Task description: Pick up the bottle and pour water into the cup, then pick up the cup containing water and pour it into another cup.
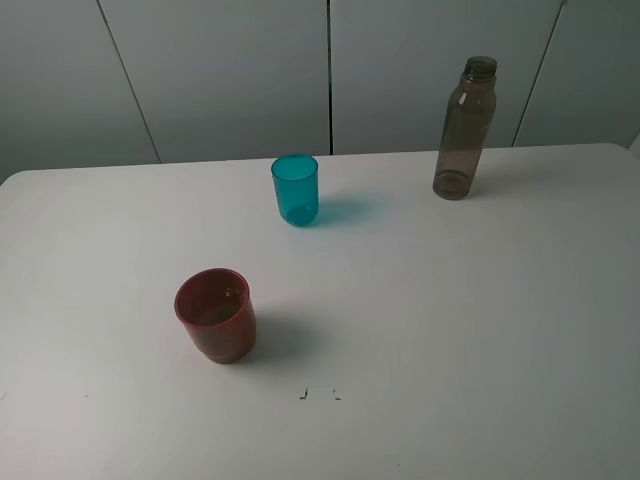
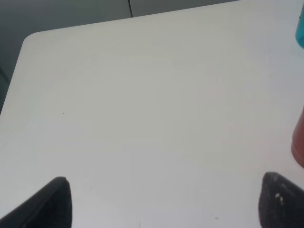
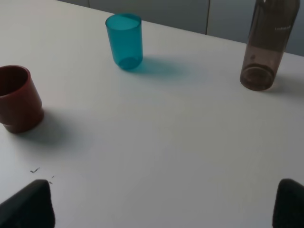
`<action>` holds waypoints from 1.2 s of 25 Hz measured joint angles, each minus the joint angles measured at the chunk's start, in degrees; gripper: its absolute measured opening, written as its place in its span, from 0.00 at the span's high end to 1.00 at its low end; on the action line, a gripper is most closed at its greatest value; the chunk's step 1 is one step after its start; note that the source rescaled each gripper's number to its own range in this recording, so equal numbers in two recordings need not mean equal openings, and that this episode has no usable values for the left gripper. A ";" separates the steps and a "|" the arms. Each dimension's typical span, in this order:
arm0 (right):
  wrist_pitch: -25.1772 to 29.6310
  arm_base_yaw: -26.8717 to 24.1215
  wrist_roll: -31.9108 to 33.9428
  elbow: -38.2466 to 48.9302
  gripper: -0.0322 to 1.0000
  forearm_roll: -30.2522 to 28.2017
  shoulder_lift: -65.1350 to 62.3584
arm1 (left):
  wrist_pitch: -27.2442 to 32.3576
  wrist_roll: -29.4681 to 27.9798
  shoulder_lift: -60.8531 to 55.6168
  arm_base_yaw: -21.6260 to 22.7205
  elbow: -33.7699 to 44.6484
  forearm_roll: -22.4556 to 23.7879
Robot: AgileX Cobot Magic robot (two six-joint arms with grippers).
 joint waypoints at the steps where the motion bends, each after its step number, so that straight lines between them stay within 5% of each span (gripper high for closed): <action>1: 0.37 0.00 0.00 0.09 0.03 0.00 -0.40 | 0.00 0.00 0.00 0.00 0.00 0.00; 8: 0.37 -3.10 0.22 0.09 0.03 -0.05 -0.52 | 0.00 0.00 0.00 0.00 0.00 0.00; 19: 0.48 -21.61 0.22 0.09 0.03 -0.05 -0.52 | 0.00 0.00 0.00 0.00 0.00 0.00; 30: 0.48 -24.89 0.22 0.09 0.03 -0.05 -0.66 | 0.00 0.00 0.00 0.00 0.00 0.00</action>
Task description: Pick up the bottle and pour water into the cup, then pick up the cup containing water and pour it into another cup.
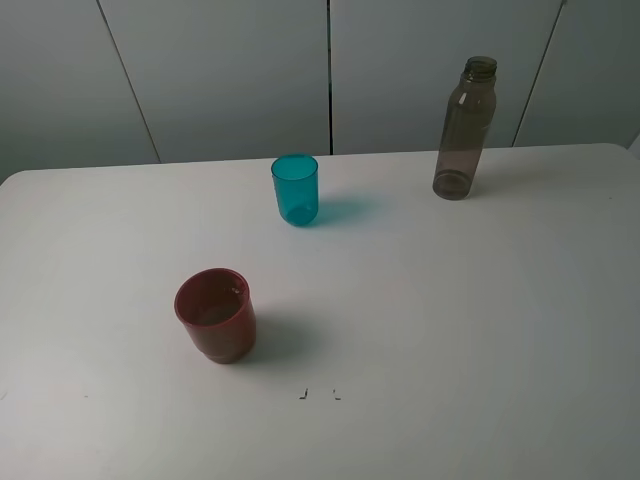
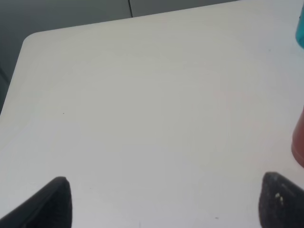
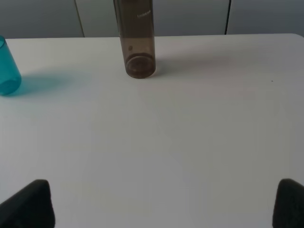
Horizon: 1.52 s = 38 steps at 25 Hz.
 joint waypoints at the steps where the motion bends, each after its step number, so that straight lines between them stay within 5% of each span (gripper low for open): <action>1: 0.00 0.00 0.00 0.00 0.03 0.00 0.00 | 0.00 0.00 0.00 0.00 0.00 0.00; 38: 0.00 0.00 0.19 0.00 0.03 0.00 0.00 | 0.00 -0.39 0.00 0.00 0.00 0.00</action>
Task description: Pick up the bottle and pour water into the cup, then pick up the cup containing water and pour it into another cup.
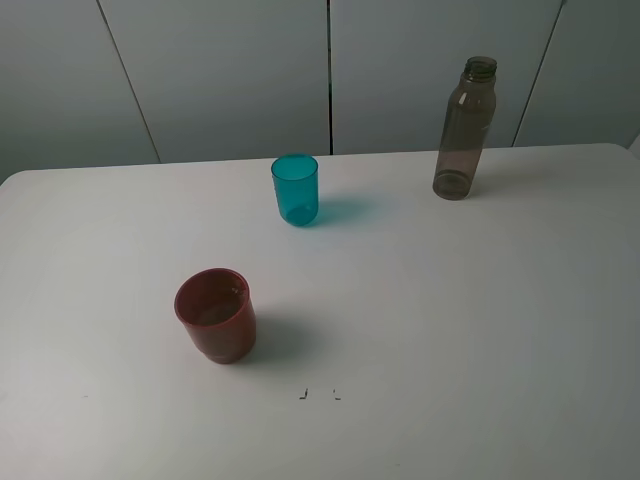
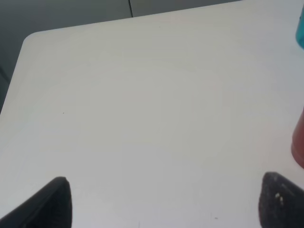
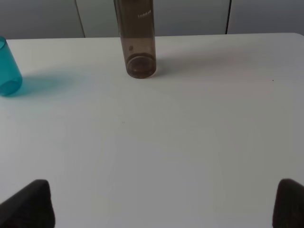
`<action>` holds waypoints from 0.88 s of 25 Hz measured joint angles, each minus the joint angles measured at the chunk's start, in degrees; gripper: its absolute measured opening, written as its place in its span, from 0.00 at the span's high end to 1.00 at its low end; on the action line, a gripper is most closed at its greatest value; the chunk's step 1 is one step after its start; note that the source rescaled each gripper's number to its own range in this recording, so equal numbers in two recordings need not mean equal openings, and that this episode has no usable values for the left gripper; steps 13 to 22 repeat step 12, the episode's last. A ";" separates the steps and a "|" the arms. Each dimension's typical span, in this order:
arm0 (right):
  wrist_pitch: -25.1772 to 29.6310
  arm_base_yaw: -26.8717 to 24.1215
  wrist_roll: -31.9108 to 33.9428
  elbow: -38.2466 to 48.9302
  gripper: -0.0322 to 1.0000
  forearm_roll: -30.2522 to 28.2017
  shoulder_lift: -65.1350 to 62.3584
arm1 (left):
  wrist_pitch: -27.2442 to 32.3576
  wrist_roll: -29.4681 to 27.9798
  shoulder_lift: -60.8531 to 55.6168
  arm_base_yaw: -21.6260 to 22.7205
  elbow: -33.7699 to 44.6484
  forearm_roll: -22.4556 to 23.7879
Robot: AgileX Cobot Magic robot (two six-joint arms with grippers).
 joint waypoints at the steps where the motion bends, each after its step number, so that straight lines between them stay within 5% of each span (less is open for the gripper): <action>1: 0.00 0.00 0.00 0.00 0.03 0.00 0.00 | 0.00 0.00 0.00 0.00 0.00 0.00; 22: 0.00 0.00 0.00 0.00 0.03 0.00 0.00 | 0.00 0.00 0.00 0.00 0.00 0.00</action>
